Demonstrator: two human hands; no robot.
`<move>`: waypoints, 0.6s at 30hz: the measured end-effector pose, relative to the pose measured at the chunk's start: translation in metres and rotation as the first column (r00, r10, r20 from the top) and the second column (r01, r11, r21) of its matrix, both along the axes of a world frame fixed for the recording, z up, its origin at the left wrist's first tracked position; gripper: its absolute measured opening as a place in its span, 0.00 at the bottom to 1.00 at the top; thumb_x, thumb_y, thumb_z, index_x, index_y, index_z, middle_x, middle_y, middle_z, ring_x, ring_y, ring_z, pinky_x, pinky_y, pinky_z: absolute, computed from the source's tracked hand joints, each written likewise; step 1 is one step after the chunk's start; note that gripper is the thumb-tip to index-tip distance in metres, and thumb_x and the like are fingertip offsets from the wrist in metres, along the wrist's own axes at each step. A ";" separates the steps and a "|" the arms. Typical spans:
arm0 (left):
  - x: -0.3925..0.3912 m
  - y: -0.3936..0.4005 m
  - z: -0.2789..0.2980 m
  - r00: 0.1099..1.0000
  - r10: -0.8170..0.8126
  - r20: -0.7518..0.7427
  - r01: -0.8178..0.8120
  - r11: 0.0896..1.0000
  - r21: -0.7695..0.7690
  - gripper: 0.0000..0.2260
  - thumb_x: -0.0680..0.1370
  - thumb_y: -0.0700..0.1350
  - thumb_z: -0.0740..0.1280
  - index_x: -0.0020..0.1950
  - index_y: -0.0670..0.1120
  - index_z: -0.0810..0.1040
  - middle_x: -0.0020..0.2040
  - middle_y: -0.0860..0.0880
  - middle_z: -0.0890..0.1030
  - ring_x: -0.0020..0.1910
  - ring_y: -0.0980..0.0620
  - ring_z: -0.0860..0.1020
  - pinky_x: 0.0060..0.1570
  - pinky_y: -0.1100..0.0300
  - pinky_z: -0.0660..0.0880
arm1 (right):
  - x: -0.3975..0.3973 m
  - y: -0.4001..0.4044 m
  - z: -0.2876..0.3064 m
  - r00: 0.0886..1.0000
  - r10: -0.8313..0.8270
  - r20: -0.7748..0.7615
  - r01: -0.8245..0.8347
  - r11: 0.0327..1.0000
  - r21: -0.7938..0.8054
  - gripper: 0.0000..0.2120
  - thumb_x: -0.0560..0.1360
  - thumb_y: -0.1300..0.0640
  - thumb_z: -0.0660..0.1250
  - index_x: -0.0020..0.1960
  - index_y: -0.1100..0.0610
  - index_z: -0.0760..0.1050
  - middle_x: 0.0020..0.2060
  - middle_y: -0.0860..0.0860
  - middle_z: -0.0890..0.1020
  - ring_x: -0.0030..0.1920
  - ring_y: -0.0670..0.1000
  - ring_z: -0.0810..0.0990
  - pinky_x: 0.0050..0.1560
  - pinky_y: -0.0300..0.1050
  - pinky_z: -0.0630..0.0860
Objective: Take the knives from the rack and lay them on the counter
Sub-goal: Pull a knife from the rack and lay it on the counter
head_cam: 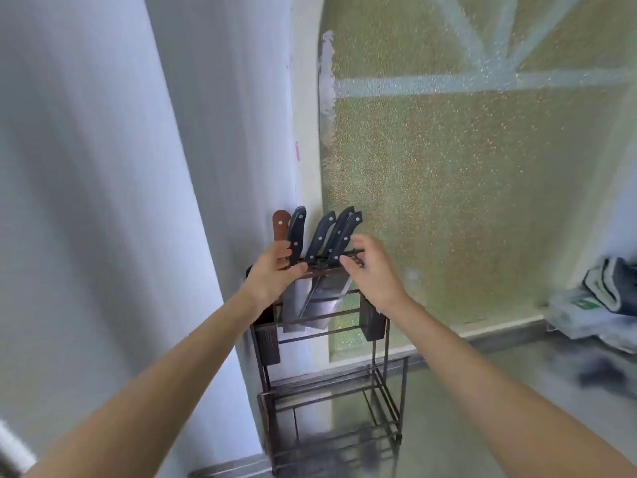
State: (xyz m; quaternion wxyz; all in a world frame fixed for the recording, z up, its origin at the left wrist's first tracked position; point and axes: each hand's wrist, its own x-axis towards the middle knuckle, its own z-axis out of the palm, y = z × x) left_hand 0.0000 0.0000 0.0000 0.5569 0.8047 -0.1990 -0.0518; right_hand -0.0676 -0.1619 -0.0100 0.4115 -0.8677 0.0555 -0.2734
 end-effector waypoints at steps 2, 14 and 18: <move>0.013 -0.002 0.004 0.999 0.033 0.000 -0.033 0.998 -0.054 0.22 0.73 0.40 0.69 0.65 0.43 0.67 0.64 0.41 0.74 0.62 0.43 0.75 0.65 0.44 0.71 | 0.023 0.001 0.012 1.000 -0.002 0.015 0.002 0.999 -0.037 0.19 0.75 0.55 0.64 0.64 0.58 0.67 0.59 0.57 0.74 0.53 0.53 0.75 0.59 0.49 0.72; 0.033 0.023 -0.026 0.986 0.157 -0.049 -0.156 0.987 0.025 0.27 0.73 0.40 0.70 0.69 0.41 0.64 0.64 0.43 0.72 0.64 0.46 0.71 0.66 0.53 0.68 | 0.101 0.046 0.018 0.988 0.133 -0.083 -0.118 0.980 0.160 0.17 0.70 0.48 0.69 0.51 0.58 0.68 0.48 0.58 0.81 0.46 0.60 0.81 0.50 0.61 0.79; 0.029 0.029 -0.036 0.990 0.141 -0.013 -0.139 0.985 0.101 0.26 0.73 0.40 0.69 0.69 0.41 0.64 0.69 0.44 0.70 0.69 0.47 0.67 0.66 0.58 0.64 | 0.101 0.044 0.021 0.986 0.135 -0.097 -0.125 0.987 0.102 0.14 0.73 0.50 0.66 0.48 0.60 0.67 0.45 0.60 0.80 0.41 0.63 0.81 0.45 0.62 0.80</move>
